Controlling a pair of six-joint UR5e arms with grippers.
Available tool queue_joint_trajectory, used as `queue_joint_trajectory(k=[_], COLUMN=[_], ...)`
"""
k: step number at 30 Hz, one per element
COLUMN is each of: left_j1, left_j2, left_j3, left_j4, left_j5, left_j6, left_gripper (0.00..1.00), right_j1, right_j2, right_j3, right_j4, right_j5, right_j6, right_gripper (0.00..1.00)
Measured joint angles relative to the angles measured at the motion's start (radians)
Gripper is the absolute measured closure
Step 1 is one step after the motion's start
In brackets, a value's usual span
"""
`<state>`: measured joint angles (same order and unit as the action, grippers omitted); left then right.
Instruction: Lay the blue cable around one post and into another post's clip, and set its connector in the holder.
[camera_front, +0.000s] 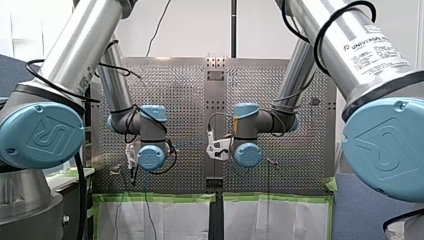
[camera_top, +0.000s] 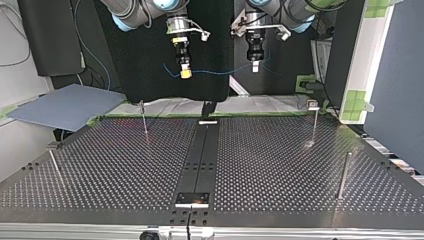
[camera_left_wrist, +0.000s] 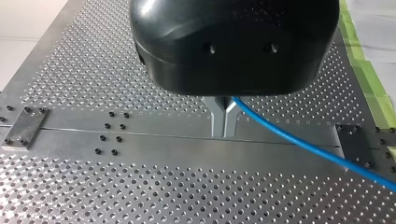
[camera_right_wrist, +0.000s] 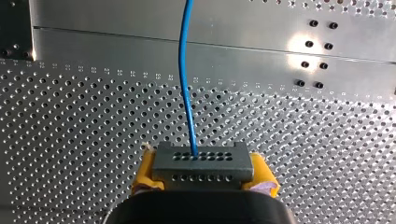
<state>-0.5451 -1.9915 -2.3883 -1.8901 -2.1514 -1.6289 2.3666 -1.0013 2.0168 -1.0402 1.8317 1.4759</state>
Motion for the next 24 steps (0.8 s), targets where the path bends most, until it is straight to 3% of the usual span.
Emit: queue_joint_trajectory(k=[18, 21, 24], left_j1=[-0.001, -0.005, -0.007], left_j2=[-0.002, -0.016, -0.041], left_j3=[-0.001, -0.014, -0.024], left_j4=[0.001, 0.016, 0.032], left_j5=[0.001, 0.002, 0.003], left_j6=[0.001, 0.009, 0.012], left_gripper=[1.00, 1.00, 1.00], right_j1=[0.000, 0.007, 0.013], right_j2=[0.000, 0.011, 0.038], right_j3=[0.000, -0.012, -0.037], right_j4=[0.000, 0.011, 0.038], right_j5=[0.000, 0.010, 0.018], right_j6=[0.000, 0.011, 0.038], right_gripper=[1.00, 1.00, 1.00])
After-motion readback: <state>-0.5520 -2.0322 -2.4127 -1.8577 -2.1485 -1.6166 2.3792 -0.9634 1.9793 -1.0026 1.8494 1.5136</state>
